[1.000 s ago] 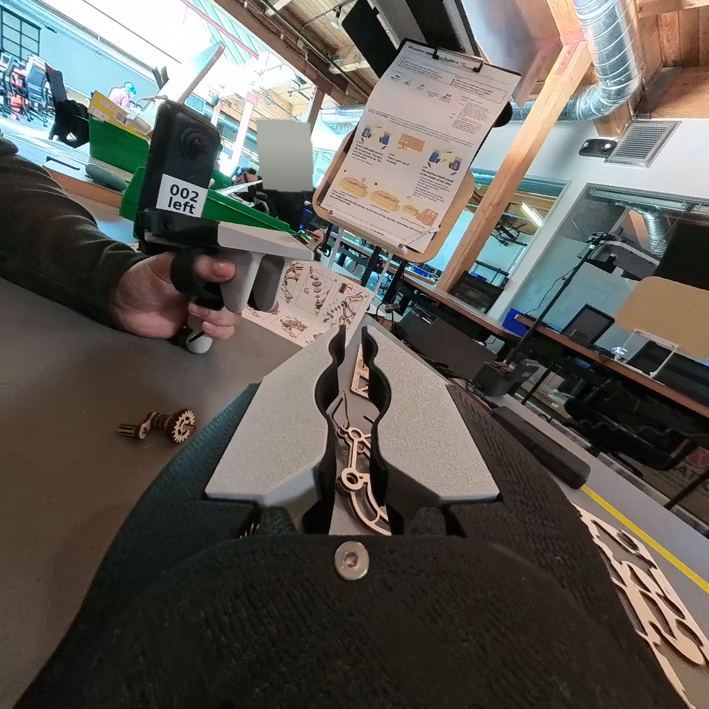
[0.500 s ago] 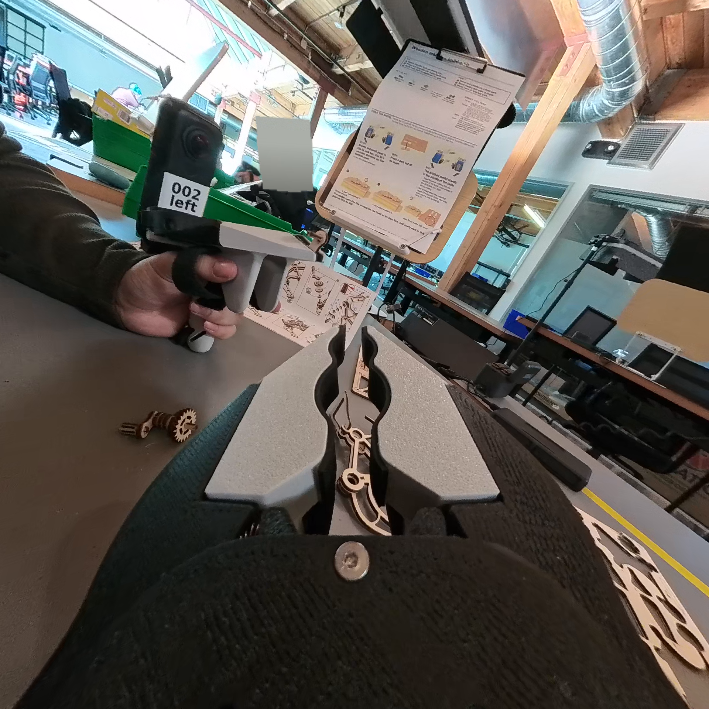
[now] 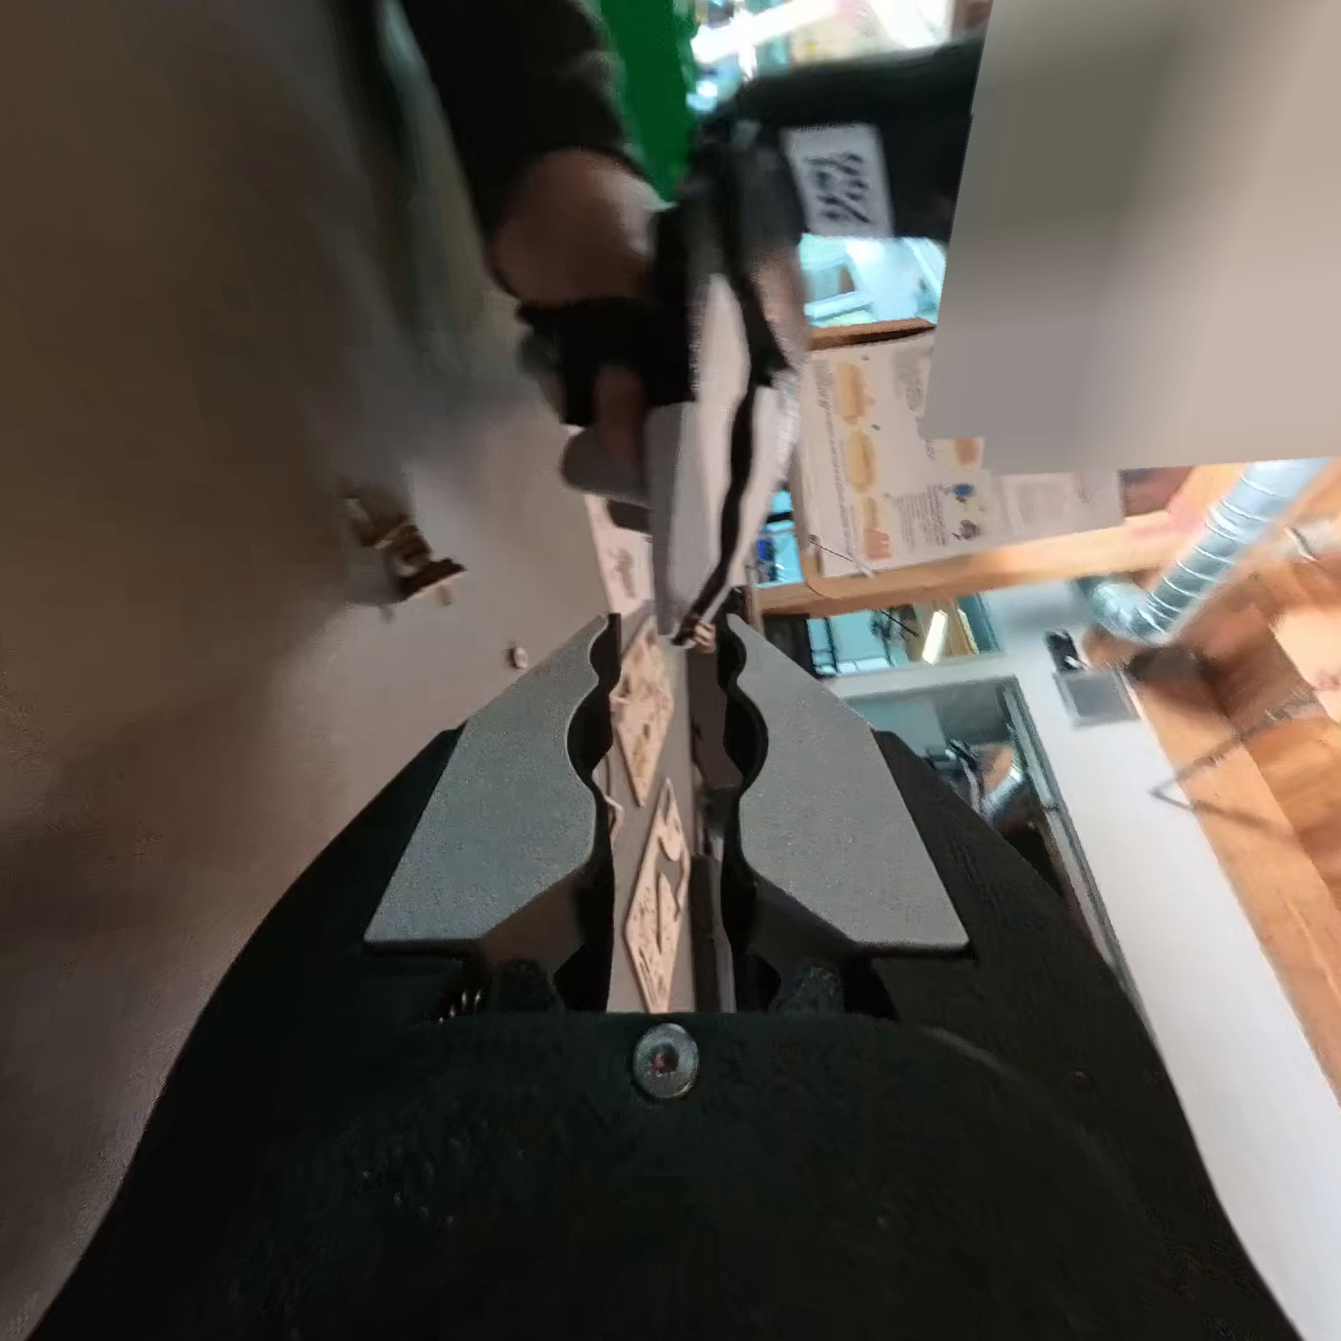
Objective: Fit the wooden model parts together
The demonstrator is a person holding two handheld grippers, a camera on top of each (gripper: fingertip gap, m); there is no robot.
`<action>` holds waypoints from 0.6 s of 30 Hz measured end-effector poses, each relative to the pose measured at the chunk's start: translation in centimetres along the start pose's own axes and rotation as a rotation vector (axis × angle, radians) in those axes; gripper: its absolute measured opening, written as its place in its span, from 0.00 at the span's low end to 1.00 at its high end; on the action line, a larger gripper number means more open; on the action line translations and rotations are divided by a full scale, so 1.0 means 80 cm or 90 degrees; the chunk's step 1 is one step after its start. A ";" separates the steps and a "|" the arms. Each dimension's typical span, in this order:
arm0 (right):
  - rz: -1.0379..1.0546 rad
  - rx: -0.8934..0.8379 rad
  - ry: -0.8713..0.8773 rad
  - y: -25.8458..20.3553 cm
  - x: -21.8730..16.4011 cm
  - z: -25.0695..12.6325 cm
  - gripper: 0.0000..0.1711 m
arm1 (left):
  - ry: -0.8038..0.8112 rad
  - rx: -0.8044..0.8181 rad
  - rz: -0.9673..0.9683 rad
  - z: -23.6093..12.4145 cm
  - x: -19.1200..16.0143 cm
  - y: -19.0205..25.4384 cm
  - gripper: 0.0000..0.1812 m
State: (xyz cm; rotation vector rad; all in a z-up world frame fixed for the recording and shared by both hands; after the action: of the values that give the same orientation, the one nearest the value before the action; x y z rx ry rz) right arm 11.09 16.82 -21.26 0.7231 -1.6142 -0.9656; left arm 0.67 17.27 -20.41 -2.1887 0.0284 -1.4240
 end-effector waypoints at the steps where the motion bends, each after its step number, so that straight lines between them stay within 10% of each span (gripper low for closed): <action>1: 0.009 0.029 0.007 -0.004 0.002 -0.002 0.15 | -0.030 -0.047 -0.023 0.001 -0.001 0.003 0.00; 7: 0.078 0.122 0.013 -0.013 0.007 -0.004 0.17 | -0.067 -0.266 -0.194 0.008 -0.009 0.029 0.00; 18: 0.131 0.188 0.014 -0.025 0.008 -0.005 0.02 | -0.063 -0.290 -0.234 0.011 -0.017 0.031 0.01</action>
State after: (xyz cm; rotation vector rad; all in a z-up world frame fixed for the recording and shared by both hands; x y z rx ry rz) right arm 11.26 15.25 -22.69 0.7449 -1.7931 -0.5761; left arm 1.48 15.88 -22.92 -2.7467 -0.0977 -1.6259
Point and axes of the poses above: each gripper's, where its closed fingertips meet, z out along the fingers, x out of its top, y = z × x across the jaws, the point moved 6 cm from there along -z, back along the fingers, and after that the axes turned 15 degrees about z, right-handed, at the moved point
